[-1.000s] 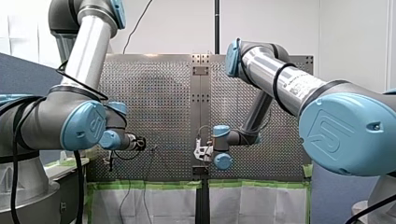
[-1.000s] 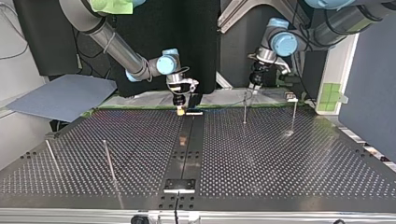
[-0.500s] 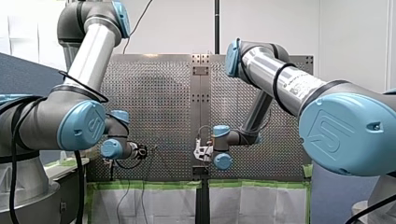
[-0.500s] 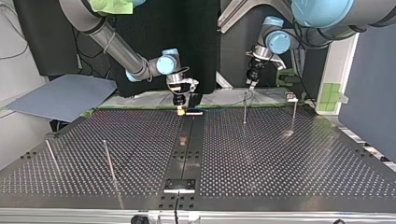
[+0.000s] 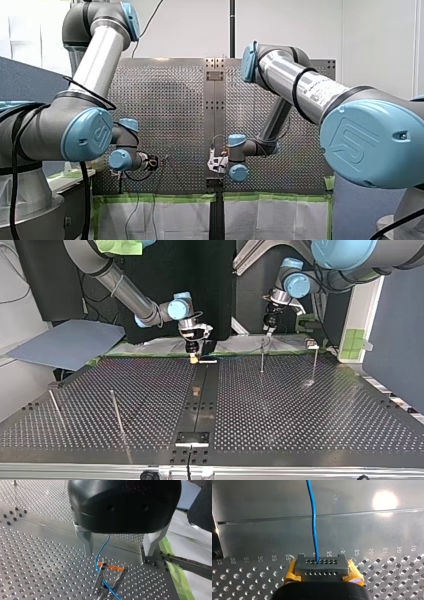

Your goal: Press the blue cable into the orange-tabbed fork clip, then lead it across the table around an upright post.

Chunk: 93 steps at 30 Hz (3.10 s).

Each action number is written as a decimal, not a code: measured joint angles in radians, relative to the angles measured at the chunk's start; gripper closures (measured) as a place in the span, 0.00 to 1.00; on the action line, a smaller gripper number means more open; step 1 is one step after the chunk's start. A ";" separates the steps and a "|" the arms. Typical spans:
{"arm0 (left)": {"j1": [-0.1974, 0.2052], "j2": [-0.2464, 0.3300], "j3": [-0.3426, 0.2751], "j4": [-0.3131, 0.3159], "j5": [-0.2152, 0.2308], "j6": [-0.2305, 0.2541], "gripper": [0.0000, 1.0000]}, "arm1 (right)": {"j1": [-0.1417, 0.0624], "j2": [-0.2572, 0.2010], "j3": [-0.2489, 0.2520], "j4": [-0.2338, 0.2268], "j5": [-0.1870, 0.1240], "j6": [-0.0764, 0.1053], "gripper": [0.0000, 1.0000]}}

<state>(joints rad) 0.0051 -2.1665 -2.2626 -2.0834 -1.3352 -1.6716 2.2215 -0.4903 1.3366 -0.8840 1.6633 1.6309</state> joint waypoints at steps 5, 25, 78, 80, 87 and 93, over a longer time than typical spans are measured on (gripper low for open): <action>0.000 0.000 0.000 0.000 -0.001 0.000 0.02 | 0.000 0.000 0.000 0.004 0.000 0.000 1.00; -0.027 0.000 0.004 0.000 -0.020 0.011 0.02 | -0.001 0.000 0.000 0.003 0.001 -0.001 1.00; -0.261 -0.145 0.342 -0.167 -0.325 -0.030 0.02 | 0.003 0.002 0.000 0.018 -0.008 -0.004 1.00; -0.262 -0.145 0.343 -0.174 -0.326 -0.018 0.02 | 0.004 0.002 0.000 0.018 -0.008 -0.004 1.00; -0.265 -0.145 0.365 -0.186 -0.337 0.000 0.02 | 0.004 0.002 0.000 0.018 -0.008 -0.005 1.00; -0.270 -0.145 0.389 -0.194 -0.360 0.024 0.02 | 0.004 0.003 0.000 0.018 -0.007 -0.006 1.00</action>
<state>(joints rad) -0.2648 -2.3115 -1.8737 -2.2777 -1.6957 -1.6474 2.2251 -0.4877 1.3371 -0.8664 1.6559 1.6249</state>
